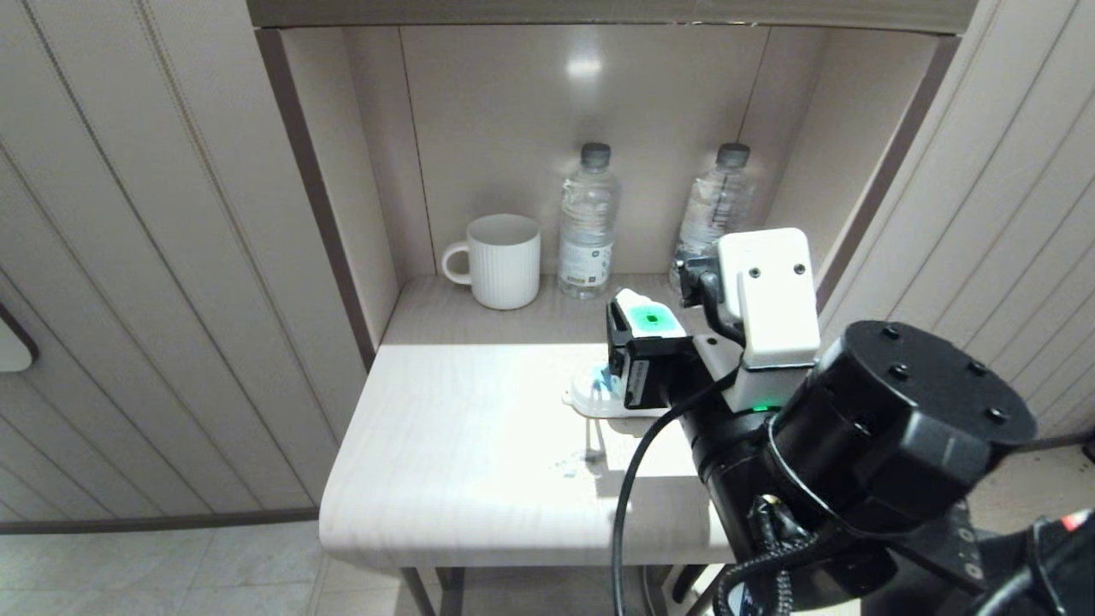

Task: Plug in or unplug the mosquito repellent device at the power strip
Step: Pick up the mosquito repellent liquid

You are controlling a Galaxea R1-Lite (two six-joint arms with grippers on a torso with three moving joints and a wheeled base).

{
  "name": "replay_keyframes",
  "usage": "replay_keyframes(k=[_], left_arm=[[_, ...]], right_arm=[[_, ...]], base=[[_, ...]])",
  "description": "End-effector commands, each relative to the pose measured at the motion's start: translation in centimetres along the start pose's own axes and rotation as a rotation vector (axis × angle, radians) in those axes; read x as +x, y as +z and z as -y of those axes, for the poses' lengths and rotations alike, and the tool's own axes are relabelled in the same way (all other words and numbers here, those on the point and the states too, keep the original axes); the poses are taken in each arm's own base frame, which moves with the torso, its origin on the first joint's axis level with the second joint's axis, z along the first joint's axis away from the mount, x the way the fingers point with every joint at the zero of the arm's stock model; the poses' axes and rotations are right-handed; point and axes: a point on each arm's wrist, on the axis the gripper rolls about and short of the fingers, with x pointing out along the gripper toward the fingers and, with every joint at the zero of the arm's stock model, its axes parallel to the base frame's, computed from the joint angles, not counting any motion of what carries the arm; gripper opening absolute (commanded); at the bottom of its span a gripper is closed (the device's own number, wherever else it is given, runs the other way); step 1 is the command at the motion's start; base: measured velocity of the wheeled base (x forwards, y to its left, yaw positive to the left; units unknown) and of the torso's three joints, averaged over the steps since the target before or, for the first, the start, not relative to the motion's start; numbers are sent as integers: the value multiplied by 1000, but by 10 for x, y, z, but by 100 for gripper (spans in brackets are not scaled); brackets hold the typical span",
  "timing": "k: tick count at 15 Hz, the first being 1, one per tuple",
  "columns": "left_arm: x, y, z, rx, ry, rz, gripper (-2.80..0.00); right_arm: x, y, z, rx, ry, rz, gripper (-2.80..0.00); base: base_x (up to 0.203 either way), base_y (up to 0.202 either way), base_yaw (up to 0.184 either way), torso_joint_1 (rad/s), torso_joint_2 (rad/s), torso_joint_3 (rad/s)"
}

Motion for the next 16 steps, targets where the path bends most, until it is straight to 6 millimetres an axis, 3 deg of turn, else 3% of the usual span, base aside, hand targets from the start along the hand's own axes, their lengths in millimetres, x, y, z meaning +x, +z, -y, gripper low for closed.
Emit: replay_keyframes(k=[1,16], left_arm=[[0,0,0,0,1,-1,-280],[0,0,0,-1,0,-1,-280]], right_arm=[[8,-7,-1,-9,-14,0,0],[22,-10,-6,-58,-11,11,0]], base=[[0,0,0,0,0,0],[0,0,0,0,0,0]])
